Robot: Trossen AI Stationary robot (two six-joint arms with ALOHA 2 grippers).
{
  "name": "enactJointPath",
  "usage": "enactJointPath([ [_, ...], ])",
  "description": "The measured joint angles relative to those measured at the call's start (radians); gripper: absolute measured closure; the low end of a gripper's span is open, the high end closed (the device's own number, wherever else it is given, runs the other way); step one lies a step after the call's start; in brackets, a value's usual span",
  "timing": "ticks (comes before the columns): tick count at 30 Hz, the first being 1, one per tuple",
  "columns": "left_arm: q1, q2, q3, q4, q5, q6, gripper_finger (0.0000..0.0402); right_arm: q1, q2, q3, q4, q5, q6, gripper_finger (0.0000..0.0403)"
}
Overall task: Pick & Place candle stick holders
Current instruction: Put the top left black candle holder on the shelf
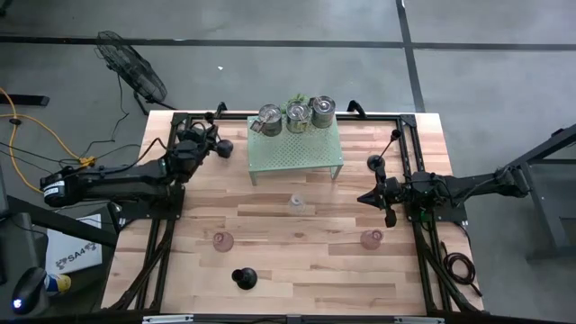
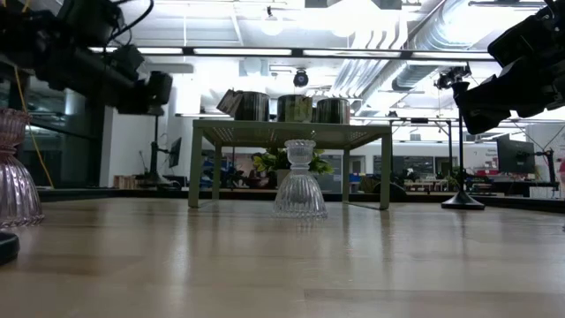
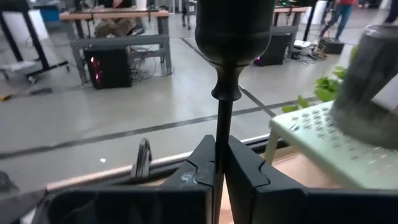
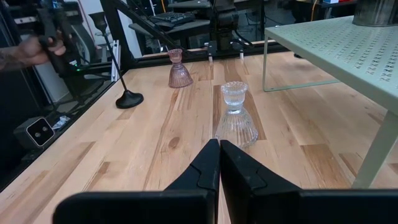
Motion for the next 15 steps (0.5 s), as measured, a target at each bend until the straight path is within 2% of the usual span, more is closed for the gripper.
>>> enactJointPath([
  [4, 0.000, 0.000, 0.099, -0.104, 0.037, 0.055, 0.0391, 0.000, 0.000, 0.000, 0.000, 0.000, 0.000, 0.0399],
  [10, 0.000, 0.000, 0.282, -0.346, 0.085, 0.055, 0.0390, 0.000, 0.000, 0.000, 0.000, 0.000, 0.000, 0.0399],
  [15, 0.000, 0.000, 0.404, -0.516, 0.134, -0.027, 0.0390, 0.000, 0.000, 0.000, 0.000, 0.000, 0.000, 0.0398],
])
